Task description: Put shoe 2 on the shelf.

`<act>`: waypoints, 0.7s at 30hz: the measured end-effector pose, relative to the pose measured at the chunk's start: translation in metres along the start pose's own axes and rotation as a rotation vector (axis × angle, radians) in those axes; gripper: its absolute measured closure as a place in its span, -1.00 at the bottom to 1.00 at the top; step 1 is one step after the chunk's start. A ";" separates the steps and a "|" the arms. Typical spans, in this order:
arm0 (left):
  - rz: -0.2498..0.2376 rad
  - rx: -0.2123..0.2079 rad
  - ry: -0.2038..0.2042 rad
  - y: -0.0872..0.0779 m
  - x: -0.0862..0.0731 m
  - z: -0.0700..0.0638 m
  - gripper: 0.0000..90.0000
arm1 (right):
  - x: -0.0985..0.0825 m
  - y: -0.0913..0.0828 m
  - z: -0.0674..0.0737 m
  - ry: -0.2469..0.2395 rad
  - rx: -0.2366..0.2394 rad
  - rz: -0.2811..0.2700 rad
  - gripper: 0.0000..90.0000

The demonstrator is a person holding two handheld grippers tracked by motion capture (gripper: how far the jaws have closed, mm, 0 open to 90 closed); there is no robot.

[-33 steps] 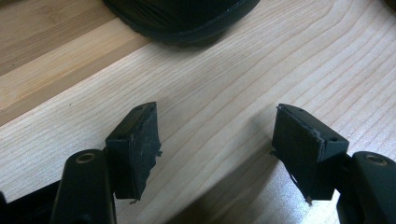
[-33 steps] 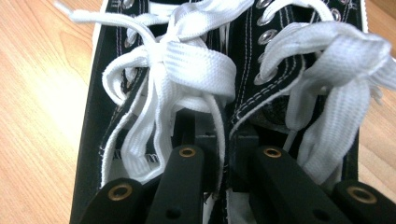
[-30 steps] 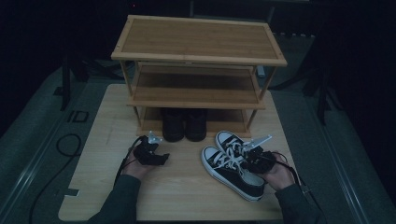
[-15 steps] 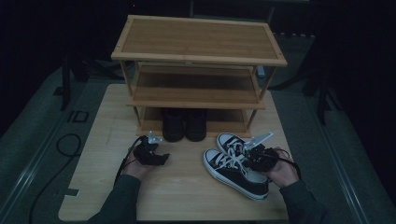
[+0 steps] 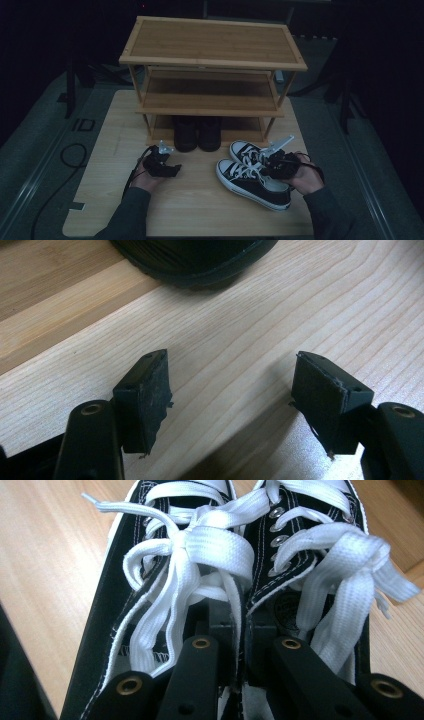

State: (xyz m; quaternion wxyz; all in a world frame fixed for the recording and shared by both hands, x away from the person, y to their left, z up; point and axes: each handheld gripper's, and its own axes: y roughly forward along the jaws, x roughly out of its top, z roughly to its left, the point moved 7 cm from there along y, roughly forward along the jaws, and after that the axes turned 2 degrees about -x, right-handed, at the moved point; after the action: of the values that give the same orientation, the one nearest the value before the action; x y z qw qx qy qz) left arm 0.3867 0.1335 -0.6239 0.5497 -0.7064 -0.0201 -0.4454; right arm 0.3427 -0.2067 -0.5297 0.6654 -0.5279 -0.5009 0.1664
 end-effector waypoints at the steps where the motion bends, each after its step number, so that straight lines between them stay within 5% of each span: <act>1: 0.000 0.000 0.000 0.000 0.000 0.000 -0.28 | 0.001 -0.001 -0.001 -0.011 0.003 -0.003 0.91; 21: 0.003 -0.003 0.003 0.000 0.000 0.000 -0.28 | 0.022 -0.024 -0.007 -0.095 0.072 -0.011 0.91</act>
State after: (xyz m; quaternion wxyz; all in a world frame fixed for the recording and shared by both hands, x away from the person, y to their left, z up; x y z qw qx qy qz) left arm 0.3868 0.1335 -0.6239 0.5494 -0.7065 -0.0178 -0.4458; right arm 0.3507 -0.2029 -0.4980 0.6605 -0.4923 -0.5282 0.2055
